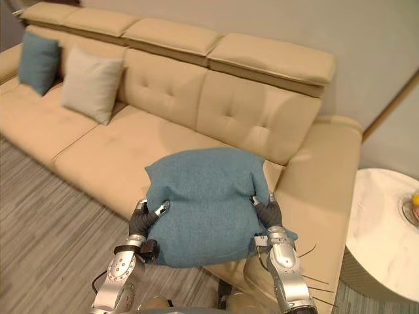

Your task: Pick up cushions and gather them together orderly.

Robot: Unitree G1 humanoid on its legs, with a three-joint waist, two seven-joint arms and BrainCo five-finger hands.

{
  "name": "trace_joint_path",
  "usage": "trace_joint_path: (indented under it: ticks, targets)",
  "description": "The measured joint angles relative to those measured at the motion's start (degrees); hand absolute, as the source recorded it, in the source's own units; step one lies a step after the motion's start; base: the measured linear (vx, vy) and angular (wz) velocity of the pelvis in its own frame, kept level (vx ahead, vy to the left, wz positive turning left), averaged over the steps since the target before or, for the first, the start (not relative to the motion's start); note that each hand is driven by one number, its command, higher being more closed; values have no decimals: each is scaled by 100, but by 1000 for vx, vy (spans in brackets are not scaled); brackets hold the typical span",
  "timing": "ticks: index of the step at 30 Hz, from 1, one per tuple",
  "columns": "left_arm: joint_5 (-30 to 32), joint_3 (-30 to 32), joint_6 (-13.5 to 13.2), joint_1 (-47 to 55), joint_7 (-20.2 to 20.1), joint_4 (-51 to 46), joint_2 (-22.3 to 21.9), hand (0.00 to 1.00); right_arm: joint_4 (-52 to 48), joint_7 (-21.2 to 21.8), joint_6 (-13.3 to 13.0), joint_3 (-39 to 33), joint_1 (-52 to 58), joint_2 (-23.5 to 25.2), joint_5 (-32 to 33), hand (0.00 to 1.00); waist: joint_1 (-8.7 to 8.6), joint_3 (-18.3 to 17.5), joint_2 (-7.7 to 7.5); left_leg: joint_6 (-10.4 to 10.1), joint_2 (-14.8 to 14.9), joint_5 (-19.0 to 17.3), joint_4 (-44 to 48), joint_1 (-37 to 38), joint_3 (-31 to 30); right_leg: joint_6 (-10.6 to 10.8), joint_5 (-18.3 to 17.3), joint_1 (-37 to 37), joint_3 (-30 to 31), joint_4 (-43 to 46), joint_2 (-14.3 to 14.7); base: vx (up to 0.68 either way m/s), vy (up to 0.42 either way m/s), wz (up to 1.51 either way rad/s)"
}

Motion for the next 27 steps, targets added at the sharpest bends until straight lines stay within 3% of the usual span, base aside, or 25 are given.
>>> trace_joint_path:
  ticks: [4,6,7,8,11,13,17,20,24,27]
  targets:
    - [15,64,3,16,-4,-4,-28,100,-11,1,1,7,-37,7,-6,100,57,126,43,-142,-311,102,-1679,18,-916,143,-111,357,801,8,-30,191,202,-121]
    - [69,123,2,57,-4,-36,-119,100,-10,2,0,12,-43,4,-7,100,56,151,231,-267,-382,449,-2794,302,-1398,405,-261,399,1300,54,40,61,340,-127]
    - [82,123,2,78,-3,-43,-135,100,-7,2,2,12,-42,7,-8,100,52,156,283,-375,-386,678,-2825,375,-1375,456,-315,407,1398,48,56,78,421,-176]
    - [89,187,2,223,-3,-108,-113,100,-4,8,13,82,-6,86,-31,100,64,143,212,-298,-511,952,-2867,629,-1028,623,-251,516,1512,-98,-153,107,339,-136]
    - [119,232,4,261,-3,-124,-86,100,-2,9,12,123,-1,151,-53,100,-16,129,34,-171,-725,1014,-3021,785,-640,933,-180,423,1718,-113,-456,98,236,-76]
    - [125,275,7,340,-3,-255,-87,100,3,9,12,157,-22,180,-56,100,50,118,4,-119,-906,1017,-3162,973,-178,1064,-113,293,1888,-108,-655,80,200,-83]
    - [227,504,6,394,41,-403,-75,100,138,-1,13,378,-314,219,-61,100,80,111,-2,-82,-1001,997,-3374,1055,148,1162,-3,80,1997,-150,-719,33,78,-54]
    - [305,587,3,149,311,-423,-43,100,476,-137,12,504,-924,246,-135,100,212,117,-13,-27,-987,1030,-3453,843,299,1148,161,-275,1964,-146,-714,-45,-5,-27]
    - [463,732,-35,-1384,797,141,192,100,1068,-639,12,505,-2363,246,-316,100,218,465,-14,87,-949,1140,-3057,-119,27,1102,463,-921,1496,-157,-744,-146,-34,23]
    - [462,794,-31,-3188,1271,991,697,100,1713,-1106,27,305,-3971,243,-503,100,265,966,-38,189,-957,1315,-2894,-839,-160,1034,703,-1401,1145,-236,-828,-294,-60,39]
